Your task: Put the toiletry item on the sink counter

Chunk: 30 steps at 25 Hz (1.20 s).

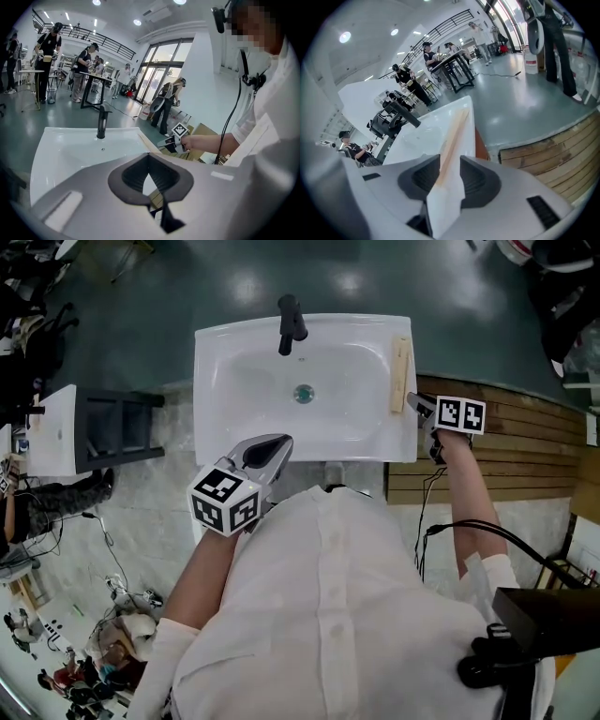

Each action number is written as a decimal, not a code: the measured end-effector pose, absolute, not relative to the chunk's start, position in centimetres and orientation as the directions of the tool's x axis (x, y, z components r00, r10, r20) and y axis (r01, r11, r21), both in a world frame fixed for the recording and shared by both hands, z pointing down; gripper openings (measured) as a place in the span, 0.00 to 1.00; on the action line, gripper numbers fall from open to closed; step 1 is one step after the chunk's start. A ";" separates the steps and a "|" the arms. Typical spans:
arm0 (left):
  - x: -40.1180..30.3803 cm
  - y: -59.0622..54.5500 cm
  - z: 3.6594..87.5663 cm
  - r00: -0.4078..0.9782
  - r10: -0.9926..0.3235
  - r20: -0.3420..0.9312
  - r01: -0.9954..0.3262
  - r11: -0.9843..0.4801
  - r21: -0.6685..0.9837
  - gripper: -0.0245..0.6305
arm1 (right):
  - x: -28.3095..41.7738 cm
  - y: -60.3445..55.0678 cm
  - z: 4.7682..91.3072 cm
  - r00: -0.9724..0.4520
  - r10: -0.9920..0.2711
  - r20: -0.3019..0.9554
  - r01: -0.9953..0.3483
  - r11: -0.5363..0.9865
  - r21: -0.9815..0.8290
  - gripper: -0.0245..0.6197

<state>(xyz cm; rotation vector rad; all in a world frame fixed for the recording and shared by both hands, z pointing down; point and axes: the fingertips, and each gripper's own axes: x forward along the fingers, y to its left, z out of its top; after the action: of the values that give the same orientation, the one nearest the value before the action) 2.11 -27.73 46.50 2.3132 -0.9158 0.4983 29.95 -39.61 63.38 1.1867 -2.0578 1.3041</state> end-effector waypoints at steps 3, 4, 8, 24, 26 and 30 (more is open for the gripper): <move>1.4 -26.8 46.4 0.701 -0.485 0.523 -0.704 -0.590 0.396 0.05 | 29.8 -38.8 62.4 -0.514 -0.454 0.727 -0.855 0.202 -0.478 0.23; 1.2 -26.4 46.3 0.705 -0.483 0.519 -0.700 -0.592 0.399 0.05 | 29.7 -38.6 62.0 -0.503 -0.464 0.729 -0.862 0.205 -0.464 0.23; -0.1 -24.9 45.9 0.721 -0.481 0.499 -0.685 -0.604 0.408 0.05 | 29.0 -37.0 60.0 -0.464 -0.506 0.727 -0.884 0.219 -0.412 0.20; -7.5 -14.3 44.4 0.796 -0.403 0.453 -0.590 -0.687 0.425 0.05 | 13.5 -20.5 54.0 -0.557 -0.521 0.647 -0.830 0.347 -0.436 0.05; -8.1 -12.8 44.4 0.805 -0.388 0.449 -0.574 -0.700 0.425 0.05 | 11.4 -18.2 53.3 -0.578 -0.513 0.635 -0.816 0.370 -0.444 0.05; -9.1 -9.8 44.5 0.818 -0.353 0.453 -0.544 -0.730 0.413 0.05 | 7.3 -13.4 51.9 -0.608 -0.510 0.609 -0.794 0.402 -0.456 0.05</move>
<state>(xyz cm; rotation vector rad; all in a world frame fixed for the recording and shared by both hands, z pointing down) -9.06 -9.76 44.52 2.4585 -0.6608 0.4699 7.35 -13.39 51.85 1.1236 -2.2908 1.0476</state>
